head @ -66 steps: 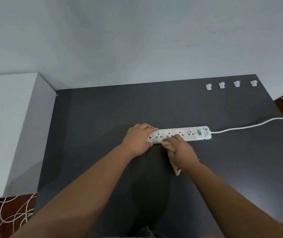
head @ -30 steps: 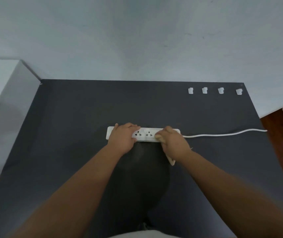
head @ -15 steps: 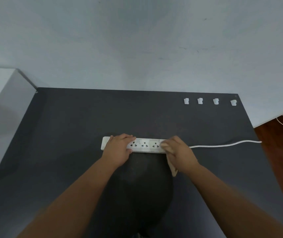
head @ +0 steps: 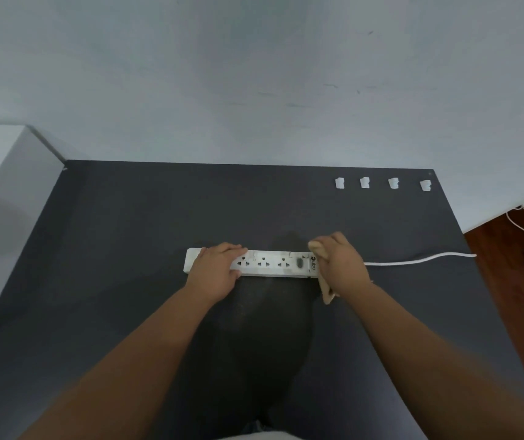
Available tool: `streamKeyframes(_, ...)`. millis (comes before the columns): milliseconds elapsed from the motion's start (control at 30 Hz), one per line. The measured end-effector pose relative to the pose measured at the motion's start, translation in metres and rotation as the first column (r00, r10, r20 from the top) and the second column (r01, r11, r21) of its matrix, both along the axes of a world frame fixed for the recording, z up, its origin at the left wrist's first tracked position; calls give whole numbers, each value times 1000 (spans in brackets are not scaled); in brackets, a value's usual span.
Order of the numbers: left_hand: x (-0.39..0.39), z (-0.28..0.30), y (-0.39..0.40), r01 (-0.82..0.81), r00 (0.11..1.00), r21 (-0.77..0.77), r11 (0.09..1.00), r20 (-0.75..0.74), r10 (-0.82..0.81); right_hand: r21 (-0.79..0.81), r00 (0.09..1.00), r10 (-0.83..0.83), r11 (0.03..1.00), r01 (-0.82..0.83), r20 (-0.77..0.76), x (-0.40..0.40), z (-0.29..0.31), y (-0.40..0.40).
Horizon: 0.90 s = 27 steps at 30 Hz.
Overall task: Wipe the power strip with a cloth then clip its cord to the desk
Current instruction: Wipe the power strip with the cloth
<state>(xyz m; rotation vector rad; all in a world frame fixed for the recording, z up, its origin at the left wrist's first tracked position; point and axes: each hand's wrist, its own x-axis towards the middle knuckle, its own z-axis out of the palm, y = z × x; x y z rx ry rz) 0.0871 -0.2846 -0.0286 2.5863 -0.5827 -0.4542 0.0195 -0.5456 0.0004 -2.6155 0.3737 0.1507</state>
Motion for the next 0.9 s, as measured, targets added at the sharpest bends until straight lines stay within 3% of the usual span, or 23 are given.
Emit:
streamKeyframes(100, 0, 3, -1, 11, 1000, 39, 999, -2, -11, -26, 984, 106, 993, -111, -140, -8, -6, 13)
streamKeyframes(233, 1, 4, -2, 1, 1000, 17, 1000, 3, -1, 0, 942, 268, 962, -273, -202, -29, 7, 7)
streamKeyframes(367, 2, 3, -1, -16, 1000, -24, 1000, -20, 16, 57, 999, -19, 998, 22, -38, -16, 8, -9)
streamKeyframes(467, 1, 2, 0, -24, 999, -33, 999, -26, 23, 65, 996, -41, 997, 45, -75, -19, -1, 1)
streamKeyframes(533, 1, 2, 0, -23, 999, -30, 999, -31, 22, 74, 992, 36, 997, -27, -123, -33, -7, 6)
streamKeyframes(633, 2, 3, 0, -23, 999, -38, 999, -33, 22, 123, 932, 297, 953, -276, -210, -54, -4, 2)
streamKeyframes(667, 3, 2, 0, -18, 999, -41, 999, -32, 17, 145, 951, 277, 955, -257, -137, -57, -5, -2)
streamKeyframes(767, 2, 1, 1, -18, 1000, -46, 999, -25, 17, 185, 979, -124, 978, 94, 161, -46, -5, -9)
streamKeyframes(833, 2, 0, 1, -21, 999, -54, 998, -30, 19, 194, 960, -246, 956, 218, 134, -31, -7, -4)
streamKeyframes(900, 1, 0, 2, -22, 999, -53, 998, -33, 20, 170, 965, -259, 954, 248, 45, -28, -13, 9)
